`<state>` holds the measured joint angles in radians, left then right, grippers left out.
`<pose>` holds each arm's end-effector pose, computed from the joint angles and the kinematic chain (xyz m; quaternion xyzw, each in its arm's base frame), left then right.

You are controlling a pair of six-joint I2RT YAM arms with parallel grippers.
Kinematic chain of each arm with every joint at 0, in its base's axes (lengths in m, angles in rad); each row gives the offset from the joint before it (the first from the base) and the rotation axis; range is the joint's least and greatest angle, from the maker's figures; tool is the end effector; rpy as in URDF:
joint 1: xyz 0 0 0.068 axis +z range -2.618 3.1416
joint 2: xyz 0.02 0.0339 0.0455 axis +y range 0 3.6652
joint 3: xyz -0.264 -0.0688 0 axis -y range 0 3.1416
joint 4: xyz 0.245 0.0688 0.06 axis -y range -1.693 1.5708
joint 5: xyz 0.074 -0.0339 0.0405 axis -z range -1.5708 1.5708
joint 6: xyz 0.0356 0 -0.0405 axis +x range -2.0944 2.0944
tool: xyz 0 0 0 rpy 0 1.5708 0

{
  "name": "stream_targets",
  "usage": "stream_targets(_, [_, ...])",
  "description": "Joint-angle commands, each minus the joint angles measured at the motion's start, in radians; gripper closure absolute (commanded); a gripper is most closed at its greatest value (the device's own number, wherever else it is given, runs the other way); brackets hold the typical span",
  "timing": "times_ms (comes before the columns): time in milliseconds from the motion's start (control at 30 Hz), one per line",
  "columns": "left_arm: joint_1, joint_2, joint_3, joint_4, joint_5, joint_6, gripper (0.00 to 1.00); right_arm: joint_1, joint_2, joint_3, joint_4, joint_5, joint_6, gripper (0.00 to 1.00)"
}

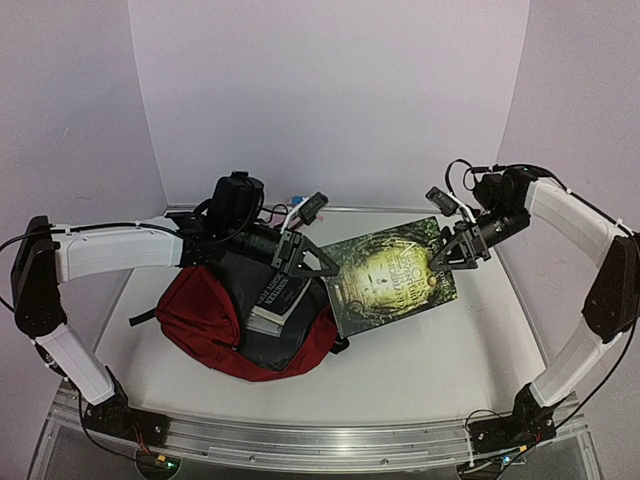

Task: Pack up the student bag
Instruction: Pick up the book from the center of the board.

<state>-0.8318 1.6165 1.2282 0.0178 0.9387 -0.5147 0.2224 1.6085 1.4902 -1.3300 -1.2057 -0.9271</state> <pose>0.2281 -0.2929 0.3056 0.3685 0.6864 -0.6059 0.1610 0.2764 0.0966 0.3219 -0.4761 0.6712 0.5138 0.2426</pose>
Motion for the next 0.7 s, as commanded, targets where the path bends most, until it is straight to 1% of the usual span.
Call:
stream_targets(0, [0.003,-0.057,0.089,0.064,0.011,0.077,1.0,0.014,0.005,-0.012,-0.313,-0.064,0.019,0.4])
stream_targets(100, [0.003,-0.048,0.106,0.029,-0.003,0.096,1.0,0.018,0.008,-0.008,-0.313,-0.087,0.034,0.6])
stream_targets(167, [0.003,-0.044,0.115,0.0,-0.038,0.107,0.98,0.019,0.01,-0.002,-0.313,-0.105,0.048,0.78])
stream_targets(200, [0.004,-0.047,0.117,-0.009,-0.062,0.112,0.95,0.019,0.012,0.0,-0.313,-0.114,0.055,0.86])
stream_targets(267, [0.005,-0.059,0.117,-0.056,-0.141,0.122,0.79,0.02,0.016,0.003,-0.313,-0.13,0.068,0.98])
stream_targets(300, [0.005,-0.069,0.115,-0.074,-0.198,0.126,0.66,0.019,0.018,0.003,-0.312,-0.139,0.073,1.0])
stream_targets(333, [0.005,-0.078,0.115,-0.096,-0.247,0.129,0.55,0.02,0.02,0.001,-0.312,-0.152,0.078,1.0])
stream_targets(433, [0.011,-0.109,0.115,-0.154,-0.393,0.129,0.33,0.018,0.032,0.0,-0.31,-0.2,0.095,1.0])
stream_targets(500, [0.02,-0.123,0.121,-0.2,-0.474,0.116,0.24,0.017,0.042,0.002,-0.307,-0.229,0.105,1.0])
stream_targets(533, [0.024,-0.13,0.123,-0.225,-0.521,0.106,0.17,0.014,0.05,0.004,-0.306,-0.241,0.11,1.0])
stream_targets(567, [0.029,-0.135,0.127,-0.254,-0.567,0.091,0.13,0.008,0.056,0.006,-0.304,-0.251,0.115,1.0])
stream_targets(667, [0.05,-0.145,0.14,-0.353,-0.724,0.034,0.09,-0.044,0.086,0.014,-0.295,-0.299,0.163,1.0])
